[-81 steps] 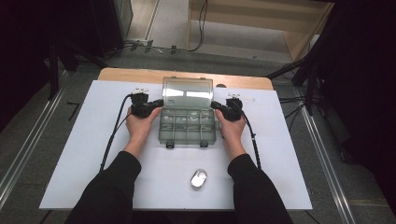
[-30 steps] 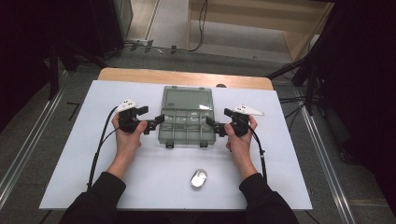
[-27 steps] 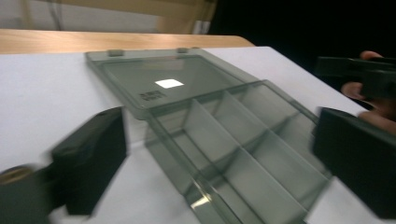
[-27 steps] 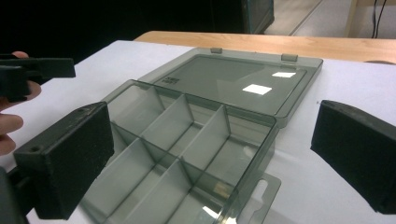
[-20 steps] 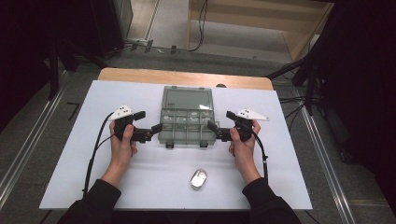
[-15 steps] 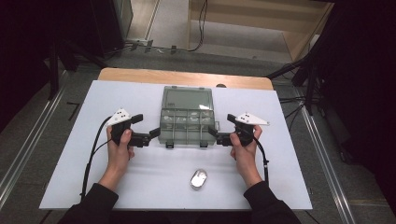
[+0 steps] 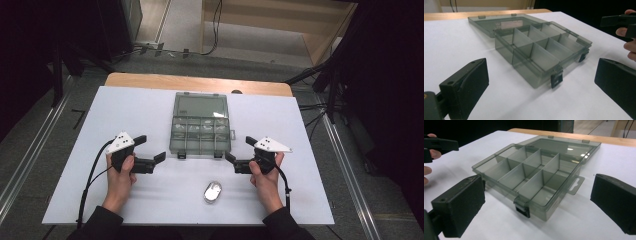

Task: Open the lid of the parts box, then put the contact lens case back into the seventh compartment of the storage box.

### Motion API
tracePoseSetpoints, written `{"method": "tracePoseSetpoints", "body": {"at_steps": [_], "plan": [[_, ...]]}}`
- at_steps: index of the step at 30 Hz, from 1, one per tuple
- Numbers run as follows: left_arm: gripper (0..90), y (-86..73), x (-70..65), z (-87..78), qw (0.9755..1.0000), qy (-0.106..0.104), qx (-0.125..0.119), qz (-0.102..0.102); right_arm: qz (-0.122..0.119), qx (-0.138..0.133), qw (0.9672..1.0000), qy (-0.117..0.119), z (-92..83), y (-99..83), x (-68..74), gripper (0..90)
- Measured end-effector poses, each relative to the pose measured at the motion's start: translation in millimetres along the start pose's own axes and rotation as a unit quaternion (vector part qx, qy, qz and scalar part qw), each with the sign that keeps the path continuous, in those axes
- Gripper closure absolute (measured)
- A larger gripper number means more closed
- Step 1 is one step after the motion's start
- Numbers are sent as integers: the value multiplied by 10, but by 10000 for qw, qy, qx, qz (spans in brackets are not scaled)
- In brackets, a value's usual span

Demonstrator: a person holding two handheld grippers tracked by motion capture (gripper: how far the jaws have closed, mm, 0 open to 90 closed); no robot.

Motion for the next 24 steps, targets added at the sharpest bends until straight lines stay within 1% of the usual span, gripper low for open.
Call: {"method": "tracePoseSetpoints", "body": {"at_steps": [3, 4, 6, 7, 9, 10, 15, 20, 24], "plan": [[0, -34, -19, -85, 10000, 24, -74, -8, -34, -8, 10000, 39, -18, -23, 51, 0], [0, -46, -27, -108, 9999, 42, -100, 23, -30, 12, 10000, 72, -21, -34, 73, 0], [0, -78, -45, -144, 9999, 84, -73, 58, -109, 52, 9999, 73, -17, -54, 108, 0], [0, -94, -53, -161, 9999, 66, -76, 60, -128, 70, 9999, 71, -17, -62, 122, 0], [0, -120, -52, -196, 9999, 90, -90, 53, -162, 56, 9998, 107, -22, -70, 144, 0], [0, -131, -44, -218, 9999, 102, -93, 58, -148, 68, 9998, 113, -25, -75, 152, 0], [0, -189, 4, -333, 9997, 148, -176, -78, -243, 87, 9996, 117, -48, -89, 186, 0], [0, -274, 29, -461, 9995, 244, -189, -73, -255, 56, 9995, 187, -112, -79, 225, 0], [0, -335, 46, -565, 9993, 275, -255, -95, -303, 46, 9992, 249, -167, -78, 267, 0]]}}
Point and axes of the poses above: each handheld gripper's, and its own axes: z roughly forward along the jaws, y roughly out of its top, x roughly to its left, the point moved 7 cm from there along z, roughly forward along the jaws, and after that the axes turned 11 degrees about x, right-handed, at the moved point
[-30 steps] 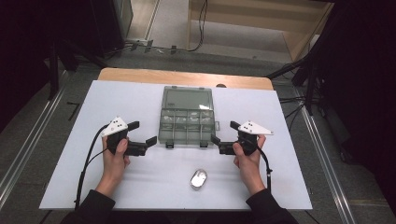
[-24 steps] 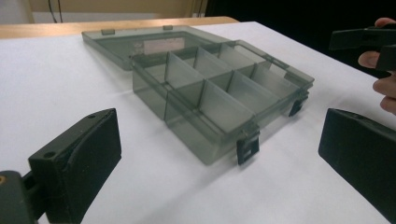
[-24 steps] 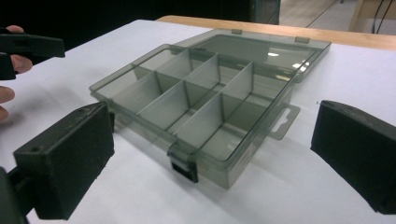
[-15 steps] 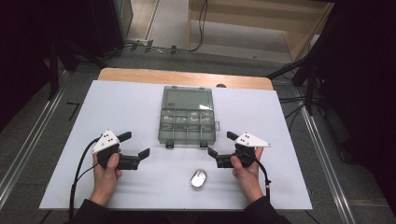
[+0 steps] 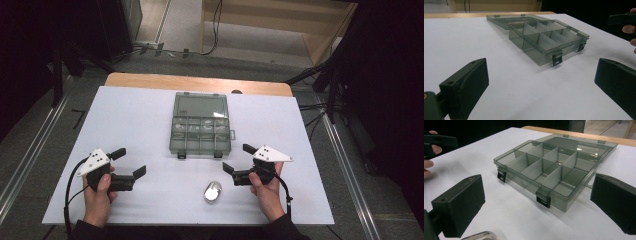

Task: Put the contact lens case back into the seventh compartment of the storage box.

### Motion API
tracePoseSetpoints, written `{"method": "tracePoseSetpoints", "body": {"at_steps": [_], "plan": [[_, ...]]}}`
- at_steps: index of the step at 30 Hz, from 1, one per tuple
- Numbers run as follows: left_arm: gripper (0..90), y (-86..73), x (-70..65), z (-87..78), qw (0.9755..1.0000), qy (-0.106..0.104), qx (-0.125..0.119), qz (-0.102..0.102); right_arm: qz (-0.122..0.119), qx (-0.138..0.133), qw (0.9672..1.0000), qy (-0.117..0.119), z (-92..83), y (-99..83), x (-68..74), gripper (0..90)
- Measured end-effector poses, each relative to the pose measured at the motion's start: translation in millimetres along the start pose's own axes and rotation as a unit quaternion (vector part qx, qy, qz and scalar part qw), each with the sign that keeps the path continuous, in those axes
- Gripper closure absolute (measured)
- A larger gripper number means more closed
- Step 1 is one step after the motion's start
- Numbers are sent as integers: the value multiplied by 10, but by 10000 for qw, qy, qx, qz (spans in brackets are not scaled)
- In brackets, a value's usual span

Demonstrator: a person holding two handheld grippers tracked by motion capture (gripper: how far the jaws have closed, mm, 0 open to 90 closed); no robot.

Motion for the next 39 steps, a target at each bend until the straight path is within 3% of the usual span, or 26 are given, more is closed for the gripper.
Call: {"method": "tracePoseSetpoints", "body": {"at_steps": [4, 7, 10, 12, 17, 21, 27, 34, 39], "plan": [[0, -57, 30, -97, 10000, 57, -34, -22, -18, 49, 9999, 89, -35, -22, 56, 0], [0, -92, 45, -158, 9999, 70, -62, -78, -77, 153, 9997, 160, -49, -62, 110, 129], [0, -124, 60, -203, 9999, 102, -71, -43, -184, 323, 9988, 308, -51, -126, 172, 156], [0, -138, 62, -226, 9999, 94, -89, -59, -301, 365, 9980, 425, -68, -170, 226, 244], [0, -163, 77, -242, 9999, 133, -81, -32, -554, 515, 9964, 382, -101, -285, 318, 500], [0, -172, 88, -239, 9999, 127, -77, -58, -535, 715, 9946, 538, -131, -383, 344, 698], [0, -174, 84, -231, 9999, 139, -71, -31, -860, 1013, 9876, 833, -144, -500, 418, 870], [0, -183, 94, -232, 9999, 139, -85, -57, -1169, 1342, 9775, 1135, -94, -632, 534, 882], [0, -185, 104, -236, 9998, 150, -81, -76, -1333, 1580, 9713, 1175, -30, -723, 597, 883]]}}
Point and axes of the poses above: each handheld gripper's, and its own axes: z roughly forward along the jaws, y roughly out of its top, x roughly to its left, the point moved 7 cm from there along z, roughly forward along the jaws, and after that the axes turned 11 degrees about x, right-handed, at the moved point
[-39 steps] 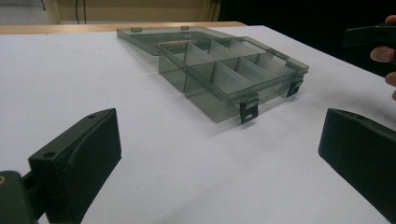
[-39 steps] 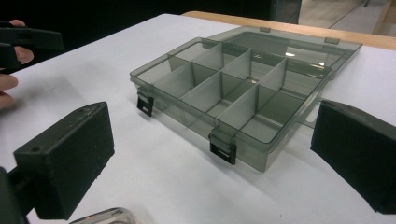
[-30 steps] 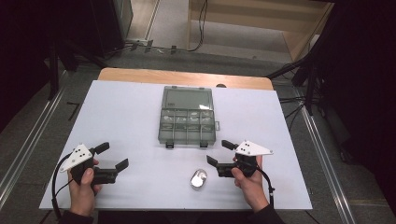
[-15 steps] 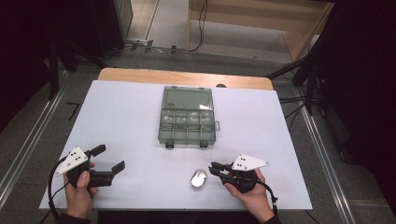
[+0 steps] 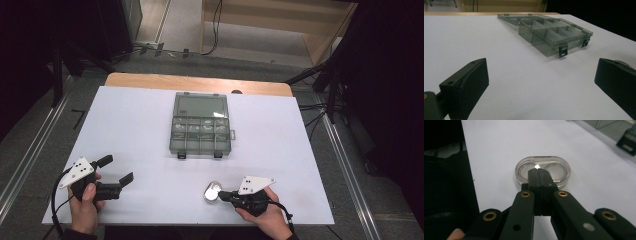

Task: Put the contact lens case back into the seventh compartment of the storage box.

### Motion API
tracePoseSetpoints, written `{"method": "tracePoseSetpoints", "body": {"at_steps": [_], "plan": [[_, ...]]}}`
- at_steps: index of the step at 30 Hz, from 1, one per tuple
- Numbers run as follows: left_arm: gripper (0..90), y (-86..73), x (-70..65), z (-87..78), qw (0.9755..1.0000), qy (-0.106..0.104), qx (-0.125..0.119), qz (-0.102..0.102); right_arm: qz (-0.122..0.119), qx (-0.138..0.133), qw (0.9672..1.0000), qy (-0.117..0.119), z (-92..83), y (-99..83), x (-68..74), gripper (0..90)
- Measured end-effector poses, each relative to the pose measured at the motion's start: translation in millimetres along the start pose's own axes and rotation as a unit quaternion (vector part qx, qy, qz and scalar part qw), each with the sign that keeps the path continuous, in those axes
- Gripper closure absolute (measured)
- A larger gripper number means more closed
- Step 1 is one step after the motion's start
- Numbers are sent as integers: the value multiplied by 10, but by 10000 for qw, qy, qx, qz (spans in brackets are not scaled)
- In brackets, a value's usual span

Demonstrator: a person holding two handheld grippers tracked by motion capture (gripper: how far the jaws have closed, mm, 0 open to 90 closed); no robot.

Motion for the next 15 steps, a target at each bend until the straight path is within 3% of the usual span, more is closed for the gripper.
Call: {"method": "tracePoseSetpoints", "body": {"at_steps": [5, 15], "plan": [[0, -5, 2, 11, 10000, 22, 17, 0, -186, 163, 9997, 13, 78, -13, 43, 883], [0, -9, 1, 21, 10000, 11, 25, 4, -203, 221, 9995, 50, 126, 22, 67, 883]]}}
Point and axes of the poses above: each handheld gripper's, and its own axes: z roughly forward along the jaws, y roughly out of its top, x roughly to its left, the point moved 7 cm from there along z, roughly forward along the jaws, and after that the axes turned 11 degrees about x, right-handed, at the moved point
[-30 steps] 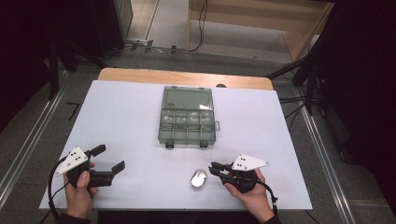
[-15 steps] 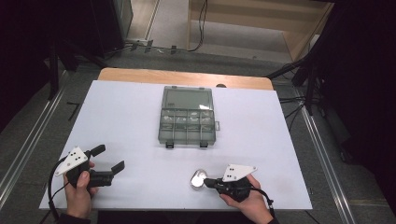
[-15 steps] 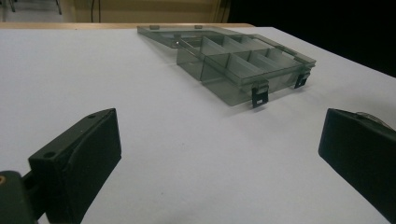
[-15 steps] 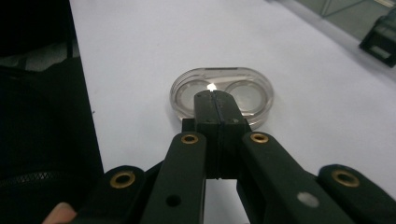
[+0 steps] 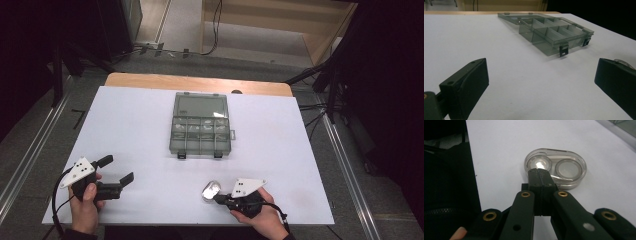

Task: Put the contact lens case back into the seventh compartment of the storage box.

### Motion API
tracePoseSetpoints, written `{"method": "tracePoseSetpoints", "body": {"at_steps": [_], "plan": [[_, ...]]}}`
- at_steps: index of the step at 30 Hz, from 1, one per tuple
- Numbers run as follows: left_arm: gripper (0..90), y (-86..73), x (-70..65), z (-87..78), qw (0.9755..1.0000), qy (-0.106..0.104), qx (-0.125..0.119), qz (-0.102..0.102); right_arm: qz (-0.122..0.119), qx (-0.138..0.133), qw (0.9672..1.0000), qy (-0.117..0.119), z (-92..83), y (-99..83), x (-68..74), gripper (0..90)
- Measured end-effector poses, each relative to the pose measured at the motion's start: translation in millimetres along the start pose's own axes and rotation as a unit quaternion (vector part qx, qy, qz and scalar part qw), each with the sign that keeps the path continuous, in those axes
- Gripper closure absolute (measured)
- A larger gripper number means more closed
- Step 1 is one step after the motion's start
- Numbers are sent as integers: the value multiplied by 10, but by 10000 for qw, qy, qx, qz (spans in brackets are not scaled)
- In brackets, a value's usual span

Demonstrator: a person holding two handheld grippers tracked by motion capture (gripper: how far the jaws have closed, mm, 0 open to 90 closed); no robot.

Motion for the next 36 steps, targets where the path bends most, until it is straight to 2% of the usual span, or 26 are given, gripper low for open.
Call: {"method": "tracePoseSetpoints", "body": {"at_steps": [5, 13, 26, 32, 33, 36], "plan": [[0, -2, 3, 3, 10000, 9, 8, -12, -82, 55, 9999, 19, 62, 64, 57, 883], [0, -6, 5, 9, 10000, 10, 32, -9, -57, 90, 9999, -47, 129, 146, 93, 883], [0, -10, -2, 22, 10000, 16, 57, 31, -17, 11, 9998, -223, 237, 327, 22, 883], [0, -10, -3, 21, 10000, 14, 54, 35, 75, 1, 9994, -330, 284, 398, -26, 881], [0, -9, -4, 20, 10000, 13, 47, 32, 85, -51, 9994, -340, 278, 410, -23, 873], [0, -9, -3, 10, 10000, 25, 38, 55, 59, -277, 9987, -433, 192, 468, -18, 723]]}}
Point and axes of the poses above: each handheld gripper's, and its own axes: z roughly forward along the jaws, y roughly out of its top, x roughly to its left, the point moved 7 cm from there along z, roughly forward along the jaws, and after that the axes turned 11 degrees about x, right-handed, at the moved point
